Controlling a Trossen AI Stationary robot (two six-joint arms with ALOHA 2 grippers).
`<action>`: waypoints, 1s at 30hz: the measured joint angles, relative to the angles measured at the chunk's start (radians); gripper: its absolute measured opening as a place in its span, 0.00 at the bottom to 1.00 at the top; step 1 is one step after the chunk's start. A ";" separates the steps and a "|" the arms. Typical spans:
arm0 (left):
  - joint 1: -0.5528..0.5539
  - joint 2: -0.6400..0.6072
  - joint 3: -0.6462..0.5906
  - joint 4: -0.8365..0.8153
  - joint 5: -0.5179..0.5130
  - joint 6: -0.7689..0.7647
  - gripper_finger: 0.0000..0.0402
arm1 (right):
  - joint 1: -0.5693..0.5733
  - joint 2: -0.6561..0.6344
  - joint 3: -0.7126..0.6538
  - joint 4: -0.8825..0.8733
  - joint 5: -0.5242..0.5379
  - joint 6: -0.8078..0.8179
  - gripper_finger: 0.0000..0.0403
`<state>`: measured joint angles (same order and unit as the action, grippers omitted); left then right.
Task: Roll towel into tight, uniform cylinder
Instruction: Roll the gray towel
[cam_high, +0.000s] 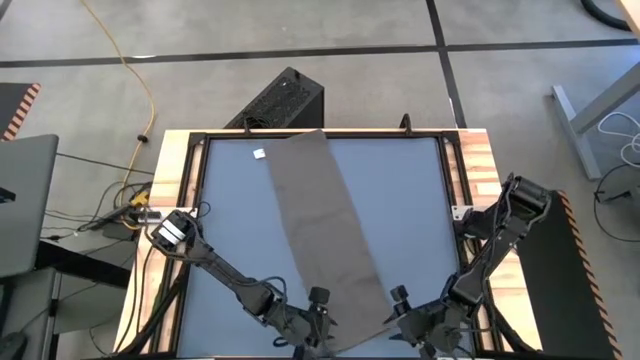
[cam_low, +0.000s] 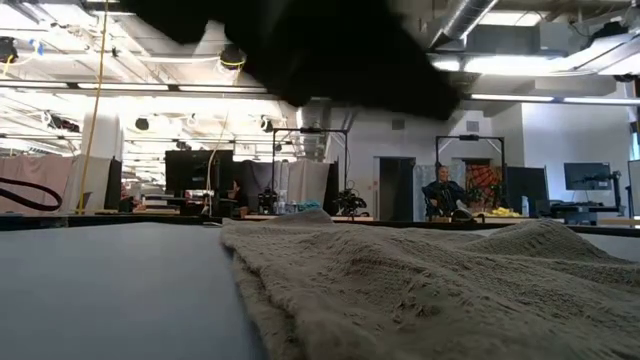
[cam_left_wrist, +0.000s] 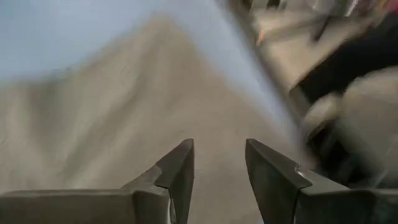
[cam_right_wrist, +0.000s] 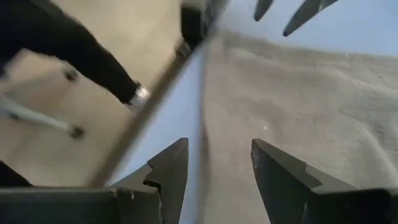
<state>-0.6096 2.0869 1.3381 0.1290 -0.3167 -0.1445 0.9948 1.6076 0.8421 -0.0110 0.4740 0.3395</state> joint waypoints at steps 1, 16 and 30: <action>0.006 0.007 -0.001 -0.019 -0.003 -0.002 0.34 | -0.008 0.009 0.000 -0.009 0.005 -0.006 0.50; 0.079 0.011 0.000 -0.128 0.120 -0.134 0.34 | -0.014 0.121 -0.001 -0.125 -0.061 0.325 0.25; 0.172 -0.091 0.060 -0.196 0.042 0.054 0.34 | 0.017 0.119 0.014 -0.119 -0.033 0.416 0.10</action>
<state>-0.4380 1.9954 1.3981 -0.0667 -0.2746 -0.0904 1.0119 1.7268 0.8561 -0.1300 0.4408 0.7555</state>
